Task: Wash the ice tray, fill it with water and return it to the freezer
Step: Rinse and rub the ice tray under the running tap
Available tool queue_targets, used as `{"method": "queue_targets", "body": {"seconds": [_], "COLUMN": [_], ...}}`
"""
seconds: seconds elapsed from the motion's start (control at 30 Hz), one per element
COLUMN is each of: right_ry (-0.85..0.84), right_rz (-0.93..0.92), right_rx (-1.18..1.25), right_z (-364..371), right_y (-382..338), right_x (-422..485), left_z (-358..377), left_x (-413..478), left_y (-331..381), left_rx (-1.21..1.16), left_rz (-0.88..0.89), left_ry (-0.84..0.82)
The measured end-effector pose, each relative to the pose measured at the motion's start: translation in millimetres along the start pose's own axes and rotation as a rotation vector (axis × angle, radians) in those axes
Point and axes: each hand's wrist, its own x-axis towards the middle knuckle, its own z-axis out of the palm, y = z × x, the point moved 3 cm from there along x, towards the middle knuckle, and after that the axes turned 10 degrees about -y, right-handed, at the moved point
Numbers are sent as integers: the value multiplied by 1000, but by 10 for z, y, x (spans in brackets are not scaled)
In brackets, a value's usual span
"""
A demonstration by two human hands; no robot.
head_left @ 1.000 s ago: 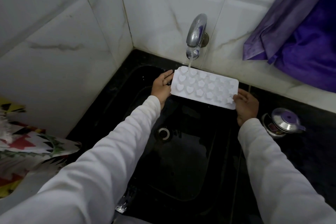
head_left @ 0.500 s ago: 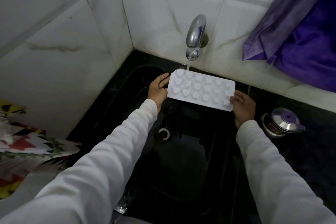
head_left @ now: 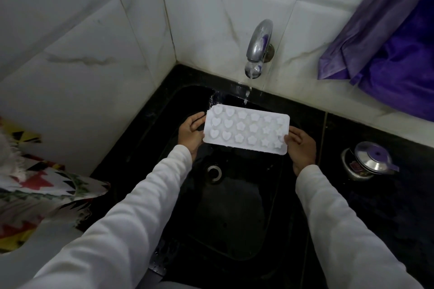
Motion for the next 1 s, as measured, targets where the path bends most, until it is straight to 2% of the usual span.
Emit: {"method": "queue_targets", "body": {"seconds": [0.3,0.7,1.0], "right_ry": [-24,-139,-209], "right_rz": [-8,-58,-27], "right_rx": [-28,-51,-77], "right_z": [53,425,574], "right_y": [-18,-152,-332], "right_x": [-44,-127,-73], "left_z": [-98,-464,-592], "left_x": [-29,-99,-47], "left_y": [-122,-158,-94], "left_rx": [-56,-120,-32], "left_rz": [-13,2,53], "left_ry": [59,135,166]}}
